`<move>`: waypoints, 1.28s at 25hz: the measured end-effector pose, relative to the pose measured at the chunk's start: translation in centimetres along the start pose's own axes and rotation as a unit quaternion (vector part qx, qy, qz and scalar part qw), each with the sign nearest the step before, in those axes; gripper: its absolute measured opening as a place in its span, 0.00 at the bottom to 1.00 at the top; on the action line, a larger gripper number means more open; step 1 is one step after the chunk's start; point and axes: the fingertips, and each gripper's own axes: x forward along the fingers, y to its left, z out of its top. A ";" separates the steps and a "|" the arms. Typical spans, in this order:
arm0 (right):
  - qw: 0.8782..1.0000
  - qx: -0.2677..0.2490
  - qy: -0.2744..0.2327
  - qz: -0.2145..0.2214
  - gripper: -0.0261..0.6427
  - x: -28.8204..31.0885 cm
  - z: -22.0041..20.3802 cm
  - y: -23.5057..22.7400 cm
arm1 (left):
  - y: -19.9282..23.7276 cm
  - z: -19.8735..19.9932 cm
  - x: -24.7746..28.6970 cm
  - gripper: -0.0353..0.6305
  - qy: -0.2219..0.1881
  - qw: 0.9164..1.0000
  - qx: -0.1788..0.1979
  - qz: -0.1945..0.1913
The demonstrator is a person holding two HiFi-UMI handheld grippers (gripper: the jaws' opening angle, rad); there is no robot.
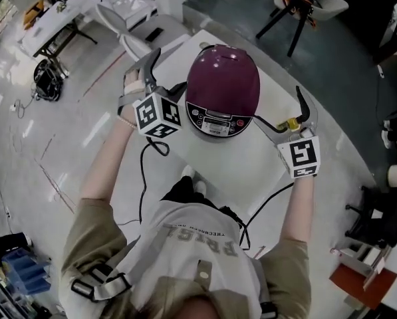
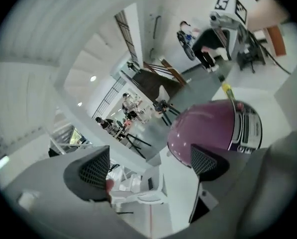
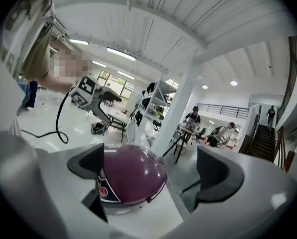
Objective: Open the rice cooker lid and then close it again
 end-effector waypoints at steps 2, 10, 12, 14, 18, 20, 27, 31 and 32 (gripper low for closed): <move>0.998 0.021 -0.046 -0.022 0.90 -1.3 1.9 0.1 | 0.5 1.7 -2.3 0.84 -0.035 0.997 -0.067 0.017; 0.962 0.186 -0.180 -0.085 0.69 -5.7 5.5 2.2 | 1.6 3.2 -10.3 0.62 -0.112 0.957 -0.238 0.124; 0.948 0.222 -0.201 -0.106 0.59 -6.8 5.8 2.9 | 1.1 2.5 -11.3 0.50 -0.118 0.943 -0.281 0.134; 0.940 0.238 -0.210 -0.127 0.52 -7.6 6.0 3.7 | 0.8 2.2 -12.1 0.35 -0.126 0.931 -0.311 0.143; 0.935 0.237 -0.202 -0.167 0.36 -8.4 6.3 5.6 | 0.5 1.8 -13.8 0.18 -0.141 0.920 -0.333 0.152; 0.934 0.235 -0.194 -0.186 0.29 -8.7 6.4 6.7 | 0.4 1.6 -14.8 0.08 -0.148 0.918 -0.336 0.150; 0.929 0.228 -0.167 -0.238 0.06 -9.5 5.9 9.2 | -0.1 1.5 -17.1 0.07 -0.180 0.918 -0.328 0.134; 0.931 0.209 -0.162 -0.251 0.04 -9.9 6.3 9.9 | -0.6 1.2 -17.5 0.07 -0.188 0.914 -0.339 0.121; 0.931 0.208 -0.161 -0.254 0.04 -10.1 6.4 10.1 | -0.8 1.0 -17.6 0.07 -0.188 0.914 -0.340 0.119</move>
